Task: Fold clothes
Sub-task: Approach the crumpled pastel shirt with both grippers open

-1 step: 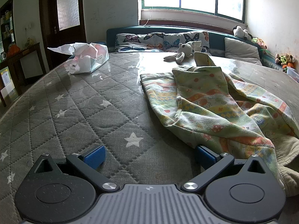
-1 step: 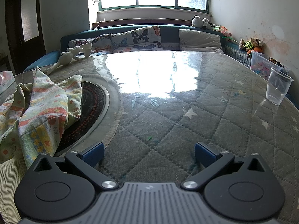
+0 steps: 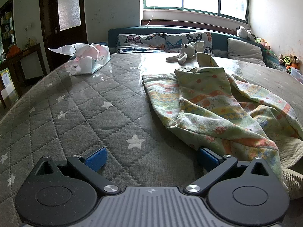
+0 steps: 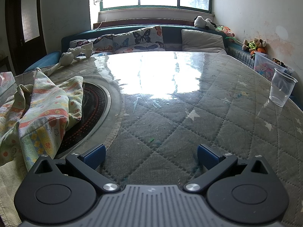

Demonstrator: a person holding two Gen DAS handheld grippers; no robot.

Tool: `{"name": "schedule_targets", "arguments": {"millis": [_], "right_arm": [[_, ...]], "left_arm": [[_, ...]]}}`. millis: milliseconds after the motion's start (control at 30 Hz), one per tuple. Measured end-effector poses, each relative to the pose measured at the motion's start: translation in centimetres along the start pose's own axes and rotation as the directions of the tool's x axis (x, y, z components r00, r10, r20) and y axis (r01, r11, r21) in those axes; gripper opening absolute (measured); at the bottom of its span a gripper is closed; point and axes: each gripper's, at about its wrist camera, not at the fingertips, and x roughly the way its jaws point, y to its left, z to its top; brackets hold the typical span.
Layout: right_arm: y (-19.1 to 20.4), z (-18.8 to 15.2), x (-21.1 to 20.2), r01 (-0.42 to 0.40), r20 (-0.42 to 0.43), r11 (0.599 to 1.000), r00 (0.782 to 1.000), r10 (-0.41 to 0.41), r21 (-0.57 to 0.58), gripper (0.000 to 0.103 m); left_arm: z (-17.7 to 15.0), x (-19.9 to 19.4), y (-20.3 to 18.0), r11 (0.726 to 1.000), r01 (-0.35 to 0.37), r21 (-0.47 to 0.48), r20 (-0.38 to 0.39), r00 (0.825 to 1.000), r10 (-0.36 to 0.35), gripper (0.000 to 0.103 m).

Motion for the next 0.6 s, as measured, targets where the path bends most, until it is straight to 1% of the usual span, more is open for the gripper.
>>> {"name": "schedule_targets", "arguments": {"millis": [300, 400, 467, 600], "right_arm": [[0.5, -0.5, -0.4, -0.001, -0.005, 1.000, 1.000, 0.001, -0.005, 0.103], [1.1, -0.7, -1.0, -0.031, -0.013, 0.999, 0.999, 0.031, -0.033, 0.103], [1.5, -0.9, -2.0, -0.040, -0.010, 0.998, 0.999, 0.040, -0.049, 0.103], [2.1, -1.2, -3.9, -0.085, 0.001, 0.993, 0.996, 0.086, -0.076, 0.103]], "left_arm": [[-0.4, -1.3, -0.7, 1.000, -0.006, -0.001, -0.025, 1.000, 0.006, 0.103], [-0.6, -1.7, -0.5, 1.000, 0.009, -0.004, -0.043, 0.999, -0.009, 0.103], [-0.8, -2.1, -0.7, 1.000, 0.012, -0.002, -0.049, 0.999, -0.012, 0.103], [-1.1, -3.1, -1.2, 1.000, 0.018, 0.008, -0.054, 0.998, -0.018, 0.103]]}}
